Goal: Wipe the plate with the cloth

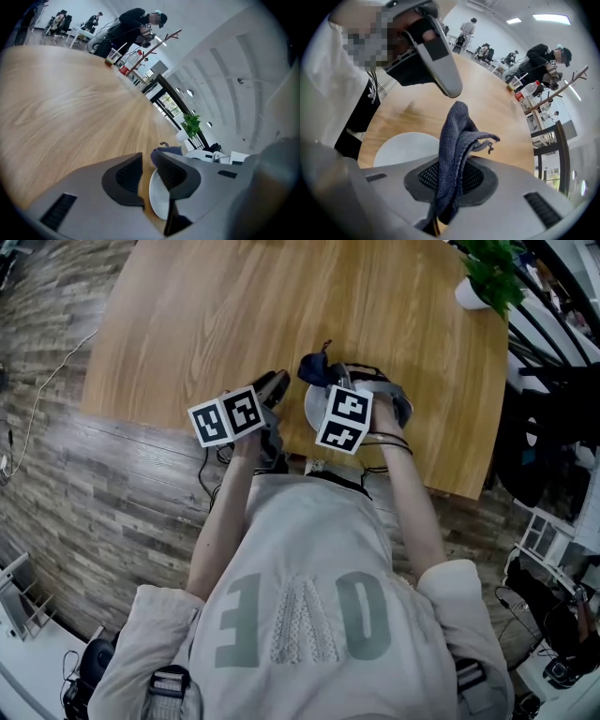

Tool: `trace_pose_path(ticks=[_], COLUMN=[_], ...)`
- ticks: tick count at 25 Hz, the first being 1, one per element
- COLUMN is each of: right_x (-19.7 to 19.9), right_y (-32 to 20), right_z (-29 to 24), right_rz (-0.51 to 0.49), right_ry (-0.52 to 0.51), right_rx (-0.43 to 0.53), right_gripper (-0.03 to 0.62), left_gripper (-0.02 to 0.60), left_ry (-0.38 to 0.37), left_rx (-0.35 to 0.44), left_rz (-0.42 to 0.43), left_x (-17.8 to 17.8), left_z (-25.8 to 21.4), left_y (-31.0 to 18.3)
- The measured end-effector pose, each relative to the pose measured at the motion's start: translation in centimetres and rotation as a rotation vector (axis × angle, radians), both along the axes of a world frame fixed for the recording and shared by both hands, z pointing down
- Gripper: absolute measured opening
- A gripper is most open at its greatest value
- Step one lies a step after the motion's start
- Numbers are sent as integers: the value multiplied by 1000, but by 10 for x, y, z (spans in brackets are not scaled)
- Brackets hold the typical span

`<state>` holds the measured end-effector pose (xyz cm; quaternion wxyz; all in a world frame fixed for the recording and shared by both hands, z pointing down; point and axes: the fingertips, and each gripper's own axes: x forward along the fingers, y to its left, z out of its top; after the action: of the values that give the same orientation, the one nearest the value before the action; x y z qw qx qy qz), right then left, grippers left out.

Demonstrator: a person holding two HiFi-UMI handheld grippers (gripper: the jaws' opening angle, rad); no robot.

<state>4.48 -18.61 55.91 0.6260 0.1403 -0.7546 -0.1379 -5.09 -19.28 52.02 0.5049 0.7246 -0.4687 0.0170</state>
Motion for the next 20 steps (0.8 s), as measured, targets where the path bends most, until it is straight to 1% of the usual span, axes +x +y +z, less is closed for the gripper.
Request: trace_pose_path(ticks=[2,4,8,11,15,20], right_x=[-9,-12,-16,-23,-30,-26], right_y=[1,3,11,32,66,98], right_z=[8,14,13,12,13,13], right_rz=[-36,-60,-70,-94,-118,-155], right_ry=[25,45,43,25,-24,-18], right_rx=[-4,-1,8,-26,-96,-131], right_gripper=[57,57,57,57,57,57], left_gripper=[8,8,8,8,8,8], left_ry=[-35,-62,-58,-63,-44,-38], left_rx=[34,54,48,42,51,62], left_rz=[-2,-6,-18,-17,-16,-4], left_x=[-6,-10,-15,-19,-14,-7], left_z=[-4,-4,-1,2,-2,-4], left_y=[2,4,6,6,3,2])
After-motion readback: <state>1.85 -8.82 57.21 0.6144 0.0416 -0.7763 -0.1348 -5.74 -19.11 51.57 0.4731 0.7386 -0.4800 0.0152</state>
